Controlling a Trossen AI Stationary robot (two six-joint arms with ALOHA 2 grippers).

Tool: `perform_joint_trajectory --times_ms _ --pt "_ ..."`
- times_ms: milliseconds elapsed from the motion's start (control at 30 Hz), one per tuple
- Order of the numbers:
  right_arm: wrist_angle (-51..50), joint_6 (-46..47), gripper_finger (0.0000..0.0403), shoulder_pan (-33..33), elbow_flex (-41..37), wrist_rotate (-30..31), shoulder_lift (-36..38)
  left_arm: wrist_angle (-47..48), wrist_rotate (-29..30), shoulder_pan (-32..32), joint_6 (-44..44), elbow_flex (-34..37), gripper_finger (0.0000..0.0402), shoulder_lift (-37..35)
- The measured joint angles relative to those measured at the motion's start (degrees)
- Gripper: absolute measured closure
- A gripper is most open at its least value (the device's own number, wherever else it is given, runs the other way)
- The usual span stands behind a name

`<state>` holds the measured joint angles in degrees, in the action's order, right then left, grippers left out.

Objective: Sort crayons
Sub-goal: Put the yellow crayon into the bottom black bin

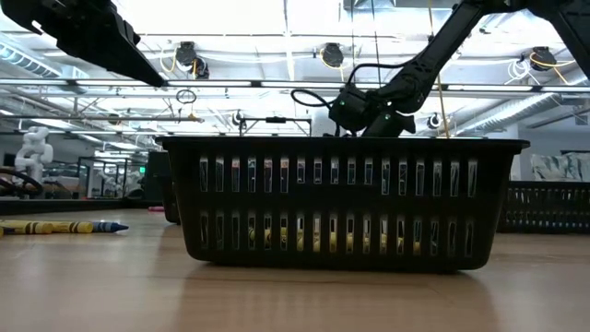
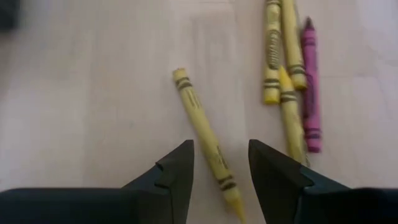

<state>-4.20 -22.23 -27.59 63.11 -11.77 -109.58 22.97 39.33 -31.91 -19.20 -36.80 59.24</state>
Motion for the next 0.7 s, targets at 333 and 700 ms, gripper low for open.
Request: perform_joint_trajectory --times_ms 333,700 --pt "-3.0 -2.7 0.0305 0.4 0.0 -0.4 0.0 0.0 0.0 0.0 0.0 0.0 0.04 0.0" --pt "-11.0 0.4 0.0394 3.2 0.3 0.4 0.3 0.0 0.0 0.0 0.0 0.0 0.04 0.0"
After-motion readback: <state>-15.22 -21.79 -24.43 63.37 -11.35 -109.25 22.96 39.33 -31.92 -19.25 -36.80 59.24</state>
